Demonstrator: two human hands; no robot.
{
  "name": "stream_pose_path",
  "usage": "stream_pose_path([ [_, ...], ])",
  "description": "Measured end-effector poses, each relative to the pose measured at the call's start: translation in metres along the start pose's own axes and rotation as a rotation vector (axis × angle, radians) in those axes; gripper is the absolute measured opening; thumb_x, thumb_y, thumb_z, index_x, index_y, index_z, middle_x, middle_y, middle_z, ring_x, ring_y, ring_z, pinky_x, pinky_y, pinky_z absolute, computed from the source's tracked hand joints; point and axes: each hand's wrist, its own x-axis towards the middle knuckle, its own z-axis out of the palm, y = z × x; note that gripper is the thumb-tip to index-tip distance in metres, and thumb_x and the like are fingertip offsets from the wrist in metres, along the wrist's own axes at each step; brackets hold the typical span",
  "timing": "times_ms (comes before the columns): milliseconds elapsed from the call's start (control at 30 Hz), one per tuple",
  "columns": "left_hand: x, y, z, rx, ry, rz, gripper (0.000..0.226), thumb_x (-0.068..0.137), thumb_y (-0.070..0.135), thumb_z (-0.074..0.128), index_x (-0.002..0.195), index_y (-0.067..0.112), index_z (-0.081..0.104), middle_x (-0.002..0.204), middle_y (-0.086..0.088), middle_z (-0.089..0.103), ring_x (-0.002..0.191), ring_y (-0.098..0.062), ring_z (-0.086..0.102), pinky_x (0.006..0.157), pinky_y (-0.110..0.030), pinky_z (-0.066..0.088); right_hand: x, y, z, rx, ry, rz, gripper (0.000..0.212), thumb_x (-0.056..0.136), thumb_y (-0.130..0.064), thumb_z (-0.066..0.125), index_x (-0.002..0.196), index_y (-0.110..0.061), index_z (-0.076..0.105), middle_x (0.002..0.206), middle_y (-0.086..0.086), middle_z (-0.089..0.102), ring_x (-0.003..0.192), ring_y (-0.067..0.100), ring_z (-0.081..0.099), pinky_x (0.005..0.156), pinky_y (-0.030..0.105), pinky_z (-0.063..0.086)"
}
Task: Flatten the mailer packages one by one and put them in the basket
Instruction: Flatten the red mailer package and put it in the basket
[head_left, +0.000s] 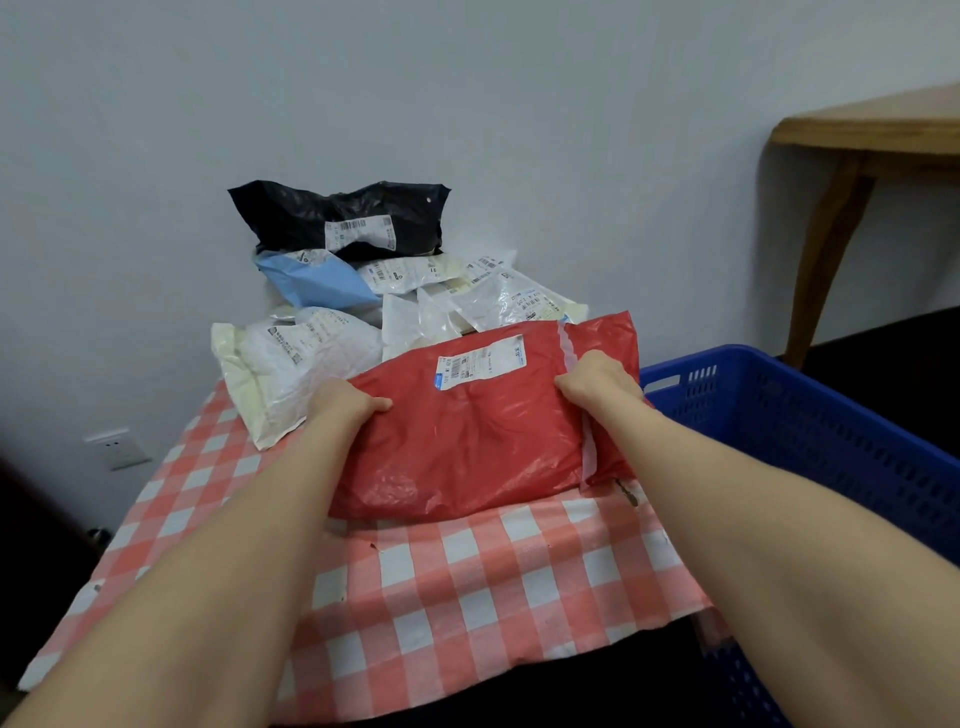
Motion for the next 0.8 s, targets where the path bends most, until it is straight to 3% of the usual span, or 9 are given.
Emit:
stream_pose_path([
  [167,-0.014,0.008,-0.008,-0.226,-0.129,-0.068,0.063,0.072,0.025,0.082,0.122,-0.001,0.055,0.123,-0.016,0.059,0.112,-0.033,0.056,0.088,-0.035,0.043,0.003,-0.004,0.003,0.058,0.038,0.016,0.034,0.095,-0.021,0.041,0.123,-0.011,0.056,0.119,0.011,0.062,0.104,0.032,0.061,0.084,0.04,0.049],
  [267,-0.031,0.017,-0.015,-0.192,-0.273,-0.135,0.071,0.079,0.035,0.075,0.135,0.003,0.045,0.136,-0.014,0.049,0.124,-0.034,0.048,0.091,-0.039,0.038,0.003,-0.007,0.002,0.058,0.068,-0.003,0.042,0.096,-0.017,0.036,0.137,-0.018,0.049,0.125,0.012,0.06,0.108,0.032,0.06,0.085,0.039,0.047],
  [333,-0.037,0.019,-0.021,-0.152,-0.327,-0.157,0.071,0.081,0.034,0.074,0.137,0.004,0.042,0.139,-0.016,0.047,0.125,-0.035,0.047,0.096,-0.042,0.038,0.003,-0.008,0.001,0.065,0.1,0.002,0.041,0.097,-0.017,0.036,0.136,-0.017,0.05,0.127,0.012,0.059,0.11,0.032,0.059,0.086,0.038,0.046],
  [400,-0.038,0.022,-0.029,-0.172,-0.258,-0.132,0.067,0.079,0.022,0.076,0.134,0.001,0.045,0.134,-0.018,0.051,0.116,-0.033,0.052,0.097,-0.042,0.04,0.002,-0.009,-0.002,0.088,0.14,0.021,0.037,0.097,-0.018,0.037,0.13,-0.012,0.054,0.126,0.012,0.06,0.11,0.033,0.06,0.085,0.039,0.046],
  [500,-0.036,0.031,-0.046,-0.208,0.011,-0.026,0.068,0.067,0.015,0.084,0.123,-0.003,0.05,0.117,-0.02,0.06,0.102,-0.034,0.06,0.09,-0.042,0.05,-0.001,-0.012,-0.009,0.123,0.195,0.033,0.036,0.097,-0.017,0.037,0.128,-0.008,0.054,0.124,0.013,0.062,0.109,0.034,0.06,0.086,0.041,0.047],
  [633,-0.042,0.06,-0.064,-0.272,0.163,0.146,0.041,0.069,0.026,0.077,0.101,0.006,0.061,0.103,-0.014,0.066,0.089,-0.03,0.062,0.083,-0.038,0.053,-0.001,-0.013,-0.023,0.182,0.266,0.026,0.038,0.098,-0.014,0.036,0.135,-0.008,0.043,0.129,0.013,0.058,0.114,0.034,0.058,0.088,0.04,0.046],
  [700,-0.047,0.081,-0.068,-0.254,0.199,0.222,0.045,0.071,0.035,0.069,0.104,0.004,0.063,0.102,-0.013,0.067,0.094,-0.031,0.062,0.084,-0.037,0.051,0.0,-0.009,-0.033,0.24,0.318,0.034,0.037,0.098,-0.014,0.035,0.133,-0.007,0.043,0.13,0.015,0.057,0.117,0.035,0.056,0.091,0.04,0.045],
  [800,-0.051,0.118,-0.063,-0.3,0.206,0.339,0.061,0.06,0.043,0.055,0.109,0.007,0.06,0.104,-0.013,0.068,0.095,-0.032,0.063,0.085,-0.039,0.052,0.006,0.004,-0.048,0.318,0.379,0.085,0.034,0.1,-0.016,0.036,0.132,-0.007,0.043,0.129,0.017,0.057,0.117,0.037,0.055,0.093,0.041,0.044],
])
